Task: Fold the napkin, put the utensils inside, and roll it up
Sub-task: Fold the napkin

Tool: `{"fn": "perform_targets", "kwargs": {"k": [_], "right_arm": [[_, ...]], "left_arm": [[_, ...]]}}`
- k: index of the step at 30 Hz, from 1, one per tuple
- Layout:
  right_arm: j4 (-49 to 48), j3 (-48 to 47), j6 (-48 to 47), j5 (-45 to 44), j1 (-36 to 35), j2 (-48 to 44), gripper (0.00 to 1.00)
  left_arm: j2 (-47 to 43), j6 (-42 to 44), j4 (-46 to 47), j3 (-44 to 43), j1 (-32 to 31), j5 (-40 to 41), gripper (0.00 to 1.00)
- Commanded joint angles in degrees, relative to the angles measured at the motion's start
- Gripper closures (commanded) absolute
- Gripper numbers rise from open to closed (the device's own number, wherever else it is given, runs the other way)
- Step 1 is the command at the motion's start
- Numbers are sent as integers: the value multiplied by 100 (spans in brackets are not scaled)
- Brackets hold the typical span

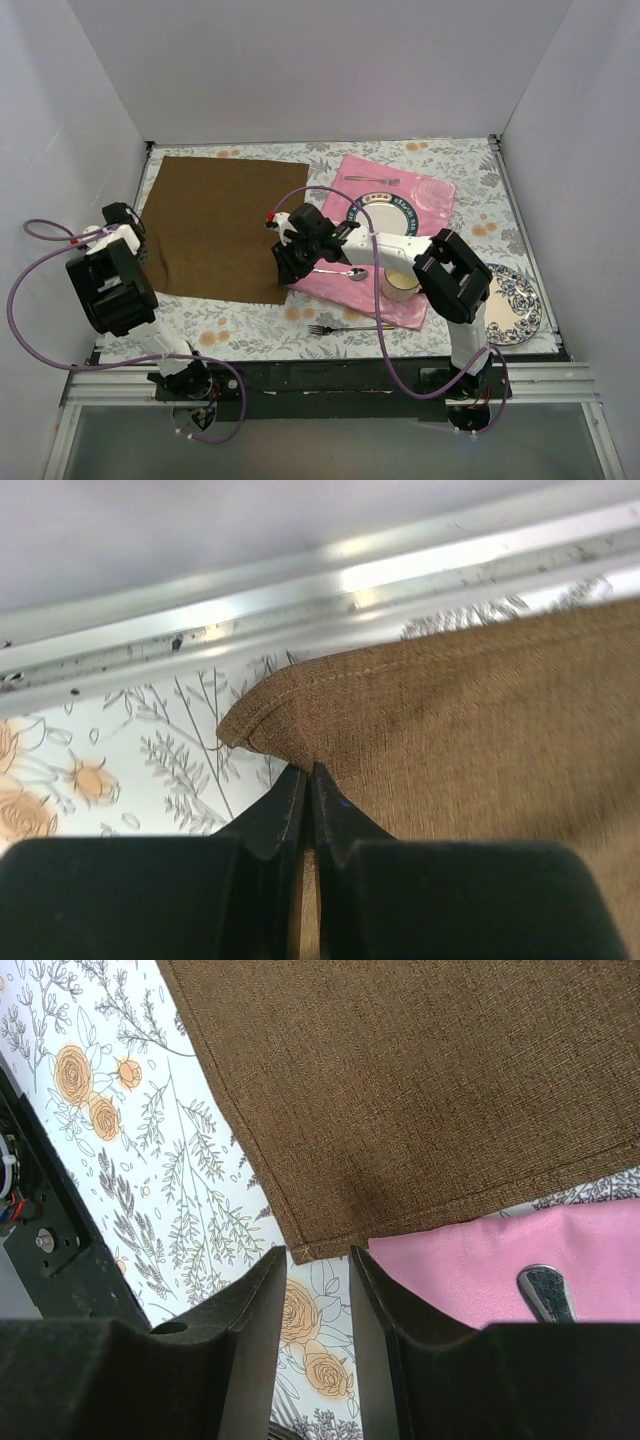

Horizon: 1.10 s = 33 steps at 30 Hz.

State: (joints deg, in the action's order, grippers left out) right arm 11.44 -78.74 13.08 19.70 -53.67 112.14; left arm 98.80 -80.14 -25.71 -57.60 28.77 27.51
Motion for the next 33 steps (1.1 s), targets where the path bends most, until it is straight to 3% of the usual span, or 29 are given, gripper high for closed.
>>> {"fn": "perform_targets", "kwargs": {"k": [1,11,19,24,33], "right_arm": [[-212,-124,1,165,50,-34,61],[-423,-599,353,605,-47,906,65],[-520,-310,502,560,-354,1047,66],[-792,-221,845,1096,-407,1082,67],[-407,-608,793,1062,251,196,66]], "left_arm": [[-677,227,-355,-128,-179,71,100],[-1223,622,-320,-575,-733,159,100],[-1574,763,-92,-752,-742,-491,94],[-1645,877,93,-858,-926,-764,93],[-1162,1132,339,-1323,-2190,-782,92]]}}
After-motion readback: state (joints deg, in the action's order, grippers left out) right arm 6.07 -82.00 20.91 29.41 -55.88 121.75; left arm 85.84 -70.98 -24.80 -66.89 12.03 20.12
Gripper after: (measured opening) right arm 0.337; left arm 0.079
